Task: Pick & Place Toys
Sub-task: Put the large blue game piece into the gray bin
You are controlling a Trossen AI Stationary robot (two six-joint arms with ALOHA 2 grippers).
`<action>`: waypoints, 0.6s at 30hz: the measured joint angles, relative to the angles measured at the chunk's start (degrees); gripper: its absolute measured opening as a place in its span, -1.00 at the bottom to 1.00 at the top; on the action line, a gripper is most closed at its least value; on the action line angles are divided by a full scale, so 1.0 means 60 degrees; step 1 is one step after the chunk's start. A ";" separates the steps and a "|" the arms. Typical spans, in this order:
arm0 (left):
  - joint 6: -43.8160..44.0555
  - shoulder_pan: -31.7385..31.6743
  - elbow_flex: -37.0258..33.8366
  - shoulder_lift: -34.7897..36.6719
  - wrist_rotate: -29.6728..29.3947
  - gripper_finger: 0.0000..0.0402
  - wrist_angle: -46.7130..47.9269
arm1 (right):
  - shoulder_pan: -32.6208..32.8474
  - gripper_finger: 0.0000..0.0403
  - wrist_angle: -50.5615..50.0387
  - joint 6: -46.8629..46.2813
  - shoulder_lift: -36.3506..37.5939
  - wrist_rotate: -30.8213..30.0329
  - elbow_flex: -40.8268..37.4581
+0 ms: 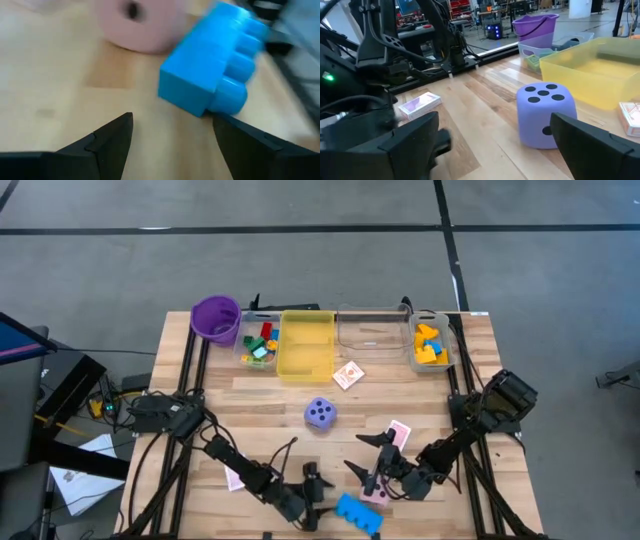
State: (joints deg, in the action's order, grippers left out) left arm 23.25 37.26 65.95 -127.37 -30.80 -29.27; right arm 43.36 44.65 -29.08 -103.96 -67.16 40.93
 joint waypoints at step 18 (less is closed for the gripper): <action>-0.0824 0.0018 -0.0003 0.0000 0.1572 0.34 -0.0217 | -0.0132 0.86 -0.0158 0.0015 0.0000 0.0040 0.0000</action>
State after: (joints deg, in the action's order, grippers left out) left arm 18.30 37.36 65.93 -127.37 -21.37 -30.58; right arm 42.57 43.70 -28.99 -103.96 -66.92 40.93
